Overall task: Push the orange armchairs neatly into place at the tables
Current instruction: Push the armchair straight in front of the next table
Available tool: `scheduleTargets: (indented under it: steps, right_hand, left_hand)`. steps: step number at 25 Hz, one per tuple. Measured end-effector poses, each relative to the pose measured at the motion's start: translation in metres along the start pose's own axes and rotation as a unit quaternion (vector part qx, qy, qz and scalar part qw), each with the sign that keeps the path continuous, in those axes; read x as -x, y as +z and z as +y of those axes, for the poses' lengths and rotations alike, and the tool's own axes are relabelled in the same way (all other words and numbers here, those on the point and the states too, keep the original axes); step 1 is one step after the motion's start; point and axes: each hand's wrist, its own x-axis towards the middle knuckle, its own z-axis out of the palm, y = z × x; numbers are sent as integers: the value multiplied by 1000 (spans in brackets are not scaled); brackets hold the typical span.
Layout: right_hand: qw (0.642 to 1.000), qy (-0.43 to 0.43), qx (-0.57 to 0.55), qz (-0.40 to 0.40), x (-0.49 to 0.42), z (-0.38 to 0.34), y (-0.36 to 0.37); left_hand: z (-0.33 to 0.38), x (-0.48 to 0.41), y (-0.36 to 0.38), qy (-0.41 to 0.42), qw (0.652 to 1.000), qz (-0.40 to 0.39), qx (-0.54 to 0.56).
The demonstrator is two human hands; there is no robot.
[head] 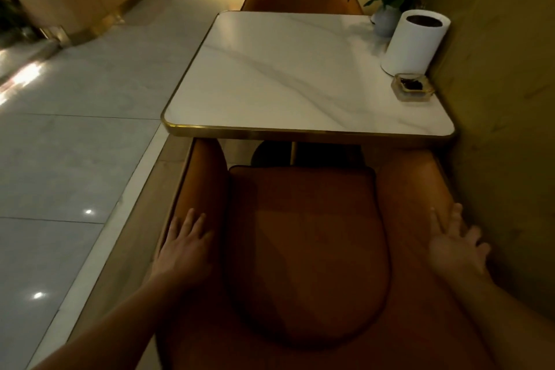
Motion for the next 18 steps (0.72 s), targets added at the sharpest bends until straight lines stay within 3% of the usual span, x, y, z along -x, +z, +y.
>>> scheduleTargets:
  steps: [3,7,12,15,18]
  right_hand:
    - [996,-63,-59,-27,54,3,-11]
    - [966,-217,-137,-18,160,-24,-10]
    - [921,-293,-254,-45,257,-42,-44]
    - [917,-336,-208,-55,301,-33,-50]
    - [889,-416,-178,-73,311,-17,-49]
  left_hand:
    - [31,54,-8,9,996,-51,68]
    - [79,120,-28,4,980,-82,182]
    - [126,189,-43,44,975,-90,196]
    - [145,215,-48,82,979,-64,177]
    - [144,223,-50,150,971,-120,145]
